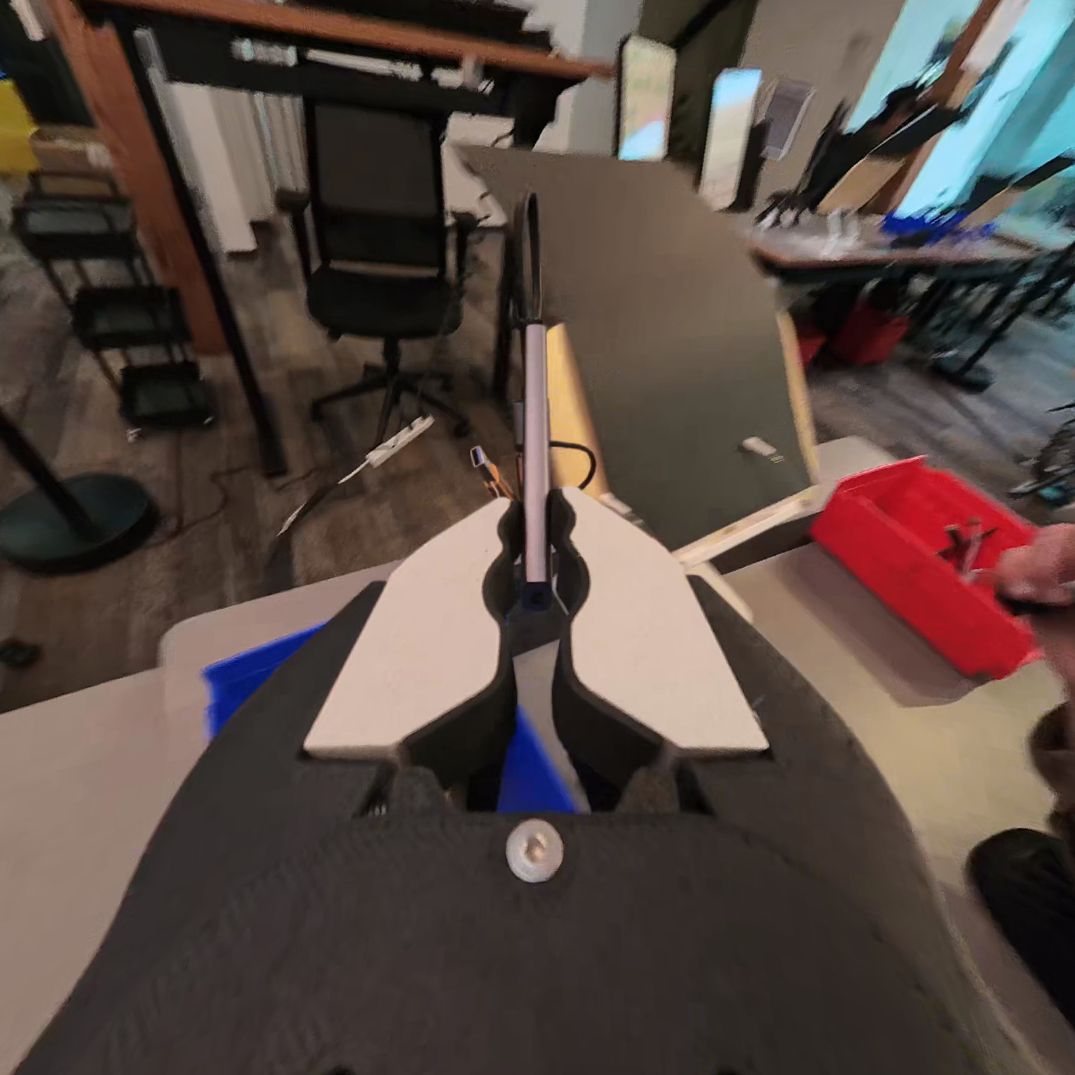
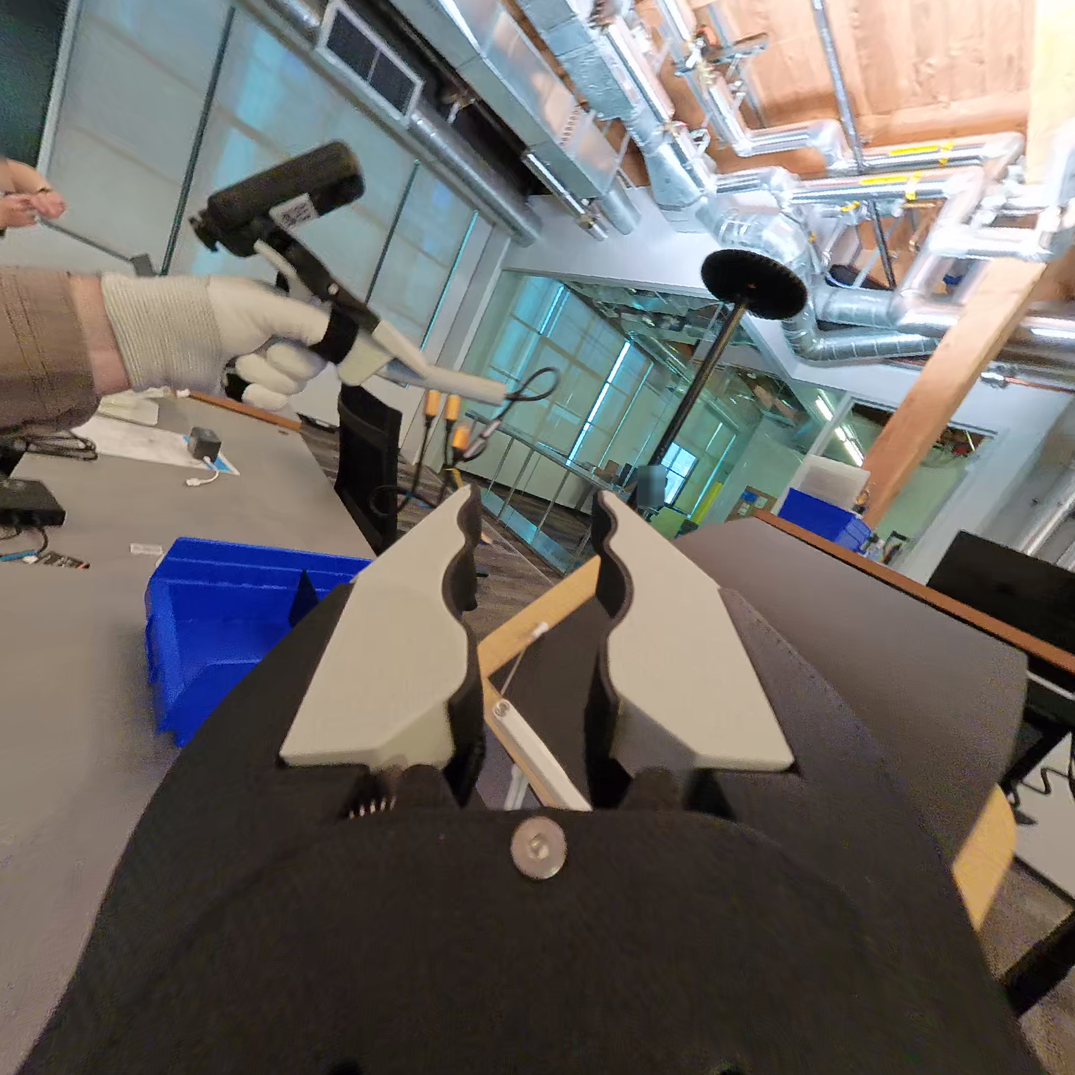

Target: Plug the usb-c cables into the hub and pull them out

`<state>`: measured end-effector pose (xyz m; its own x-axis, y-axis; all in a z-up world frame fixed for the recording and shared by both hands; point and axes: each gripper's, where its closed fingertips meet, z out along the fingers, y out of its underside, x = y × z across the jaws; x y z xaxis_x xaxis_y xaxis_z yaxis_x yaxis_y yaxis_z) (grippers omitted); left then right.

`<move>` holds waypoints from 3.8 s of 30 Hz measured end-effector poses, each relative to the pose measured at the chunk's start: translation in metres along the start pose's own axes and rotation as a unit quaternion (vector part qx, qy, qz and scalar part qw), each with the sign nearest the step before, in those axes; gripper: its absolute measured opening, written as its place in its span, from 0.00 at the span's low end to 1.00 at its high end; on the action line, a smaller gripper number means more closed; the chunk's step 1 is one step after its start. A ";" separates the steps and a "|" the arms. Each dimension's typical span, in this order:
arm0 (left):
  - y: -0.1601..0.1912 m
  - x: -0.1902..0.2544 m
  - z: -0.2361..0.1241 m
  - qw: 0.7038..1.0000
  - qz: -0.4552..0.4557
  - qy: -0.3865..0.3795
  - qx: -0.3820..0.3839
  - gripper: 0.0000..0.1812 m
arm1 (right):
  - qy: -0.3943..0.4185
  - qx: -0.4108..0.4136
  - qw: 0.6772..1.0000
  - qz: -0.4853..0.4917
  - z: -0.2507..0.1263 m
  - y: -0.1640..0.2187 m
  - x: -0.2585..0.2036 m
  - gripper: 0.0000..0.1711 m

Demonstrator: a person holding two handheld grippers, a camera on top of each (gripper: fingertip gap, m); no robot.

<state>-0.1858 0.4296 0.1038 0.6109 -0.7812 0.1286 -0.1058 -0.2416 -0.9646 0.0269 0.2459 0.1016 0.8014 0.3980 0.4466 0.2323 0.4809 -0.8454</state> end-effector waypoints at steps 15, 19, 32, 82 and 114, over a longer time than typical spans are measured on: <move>0.045 0.161 0.015 0.954 -0.191 0.208 0.103 0.05 | -0.025 -0.048 0.996 -0.077 0.060 0.040 -0.089 0.11; 0.052 0.172 0.018 0.949 -0.202 0.221 0.095 0.05 | 0.003 -0.057 0.997 -0.060 0.059 0.052 -0.079 0.07; 0.050 0.186 -0.004 0.968 -0.066 0.220 0.098 0.17 | -0.140 -0.080 0.984 0.070 0.044 0.055 -0.087 0.00; 0.092 0.239 0.002 0.697 0.700 -0.135 0.079 0.04 | -0.461 0.016 0.854 0.239 -0.039 -0.008 -0.125 0.12; 0.092 0.245 -0.005 0.698 0.695 -0.131 0.111 0.07 | -0.433 0.073 0.851 0.289 -0.018 -0.002 -0.113 0.05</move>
<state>-0.0497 0.2126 0.0476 0.1641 -0.0321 -0.9859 -0.6323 0.7638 -0.1301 -0.0542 0.1854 0.0475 0.0374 0.9969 0.0696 -0.1846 0.0754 -0.9799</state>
